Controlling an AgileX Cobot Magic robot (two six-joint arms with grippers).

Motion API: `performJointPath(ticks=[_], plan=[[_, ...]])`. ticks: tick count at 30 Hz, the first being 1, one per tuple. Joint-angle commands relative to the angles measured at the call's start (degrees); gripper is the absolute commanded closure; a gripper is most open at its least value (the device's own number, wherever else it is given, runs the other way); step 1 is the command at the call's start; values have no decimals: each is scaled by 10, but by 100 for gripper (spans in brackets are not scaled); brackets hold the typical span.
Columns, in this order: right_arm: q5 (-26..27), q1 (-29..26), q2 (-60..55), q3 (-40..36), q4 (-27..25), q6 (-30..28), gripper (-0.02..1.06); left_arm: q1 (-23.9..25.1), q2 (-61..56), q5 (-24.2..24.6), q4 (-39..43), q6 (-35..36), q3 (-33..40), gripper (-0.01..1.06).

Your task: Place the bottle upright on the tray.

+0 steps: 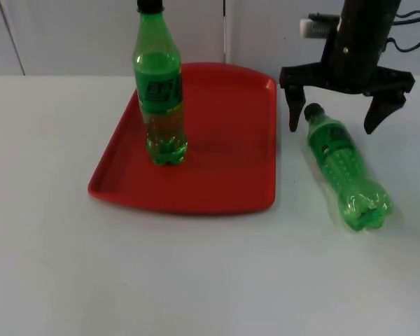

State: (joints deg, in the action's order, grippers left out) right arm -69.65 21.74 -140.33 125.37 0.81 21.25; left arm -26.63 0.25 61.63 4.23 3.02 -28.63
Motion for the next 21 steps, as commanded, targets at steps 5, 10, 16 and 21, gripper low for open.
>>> performJointPath(ticks=[5,10,16,21], plan=[[-3,2,-15,0,35,19,3,-3,-3,-1,3,-1,3,0],[-3,2,-43,0,38,25,3,-3,-3,-1,3,-1,3,0],[-3,2,-65,0,29,38,8,-3,-3,-1,3,-1,3,0],[-3,2,-66,0,32,51,27,-3,-3,-1,3,-1,3,0]])
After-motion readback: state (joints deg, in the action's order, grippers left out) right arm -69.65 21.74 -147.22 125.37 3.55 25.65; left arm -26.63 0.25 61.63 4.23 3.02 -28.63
